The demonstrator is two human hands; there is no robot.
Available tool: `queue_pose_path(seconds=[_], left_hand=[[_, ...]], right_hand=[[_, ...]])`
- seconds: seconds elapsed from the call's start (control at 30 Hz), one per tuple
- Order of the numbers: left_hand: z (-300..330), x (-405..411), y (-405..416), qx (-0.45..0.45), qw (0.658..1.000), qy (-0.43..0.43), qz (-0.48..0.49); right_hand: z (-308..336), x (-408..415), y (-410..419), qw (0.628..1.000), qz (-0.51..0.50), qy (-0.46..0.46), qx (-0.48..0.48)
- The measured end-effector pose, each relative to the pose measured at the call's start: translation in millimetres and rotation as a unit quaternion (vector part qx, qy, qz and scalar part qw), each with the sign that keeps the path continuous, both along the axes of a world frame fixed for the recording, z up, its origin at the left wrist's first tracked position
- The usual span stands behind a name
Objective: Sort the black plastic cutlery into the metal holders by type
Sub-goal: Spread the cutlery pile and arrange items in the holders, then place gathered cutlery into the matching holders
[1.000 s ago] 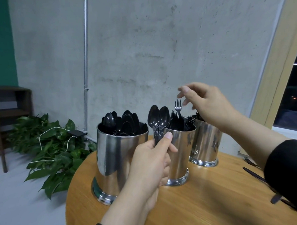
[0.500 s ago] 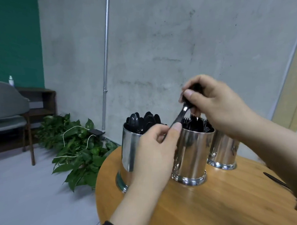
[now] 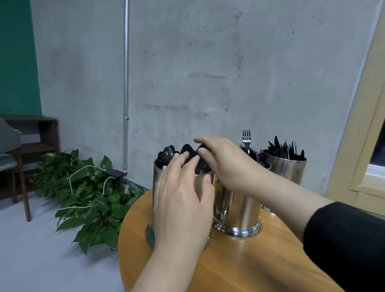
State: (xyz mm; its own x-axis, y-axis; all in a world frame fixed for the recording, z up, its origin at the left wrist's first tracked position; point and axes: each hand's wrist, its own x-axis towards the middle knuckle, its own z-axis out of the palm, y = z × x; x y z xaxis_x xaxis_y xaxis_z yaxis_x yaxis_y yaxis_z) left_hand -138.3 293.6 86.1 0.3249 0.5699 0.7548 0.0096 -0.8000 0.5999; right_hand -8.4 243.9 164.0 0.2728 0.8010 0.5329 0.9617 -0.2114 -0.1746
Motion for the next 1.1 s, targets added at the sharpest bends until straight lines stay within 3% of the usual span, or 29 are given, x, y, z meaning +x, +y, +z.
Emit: queue_pose_path(seconds=[0.13, 0.27, 0.4, 0.47, 0.57, 0.63, 0.73, 0.87, 1.1], left_hand=[[5.1, 5.3, -11.1, 0.04, 0.996, -0.08, -0.007], [6.9, 16.4, -34.0, 0.104, 0.982, -0.156, -0.033], [5.4, 33.1, -68.9, 0.128, 0.971, -0.177, -0.095], [-0.5, 47.5, -89.7, 0.123, 0.97, -0.131, -0.162], [-3.5, 84.6, -125.9, 0.11, 0.962, 0.05, -0.245], [-5.7, 119.1, -150.0, 0.135, 0.936, 0.174, -0.276], [-10.6, 165.6, -187.6, 0.179, 0.884, 0.294, -0.316], [-37.8, 210.4, -220.2, 0.177, 0.851, 0.358, -0.341], [-63.3, 257.8, -252.1, 0.262, 0.8, 0.423, -0.337]], right_hand=[[-6.9, 5.3, -10.4, 1.0, 0.002, 0.008, -0.006], [-12.5, 9.0, -52.8, 0.994, 0.01, 0.06, 0.09], [-45.8, 26.6, -145.1, 0.984, -0.063, 0.083, 0.144], [-72.5, 35.0, -210.6, 0.984, -0.124, 0.056, 0.114], [-105.8, 52.2, -303.8, 0.966, -0.24, 0.074, 0.056], [-121.3, 65.4, -350.1, 0.955, -0.29, 0.058, 0.027], [-131.1, 77.8, -392.8, 0.941, -0.33, 0.074, -0.005], [-139.9, 87.9, -417.6, 0.918, -0.383, 0.093, -0.048], [-153.0, 107.0, -429.0, 0.887, -0.438, 0.119, -0.085]])
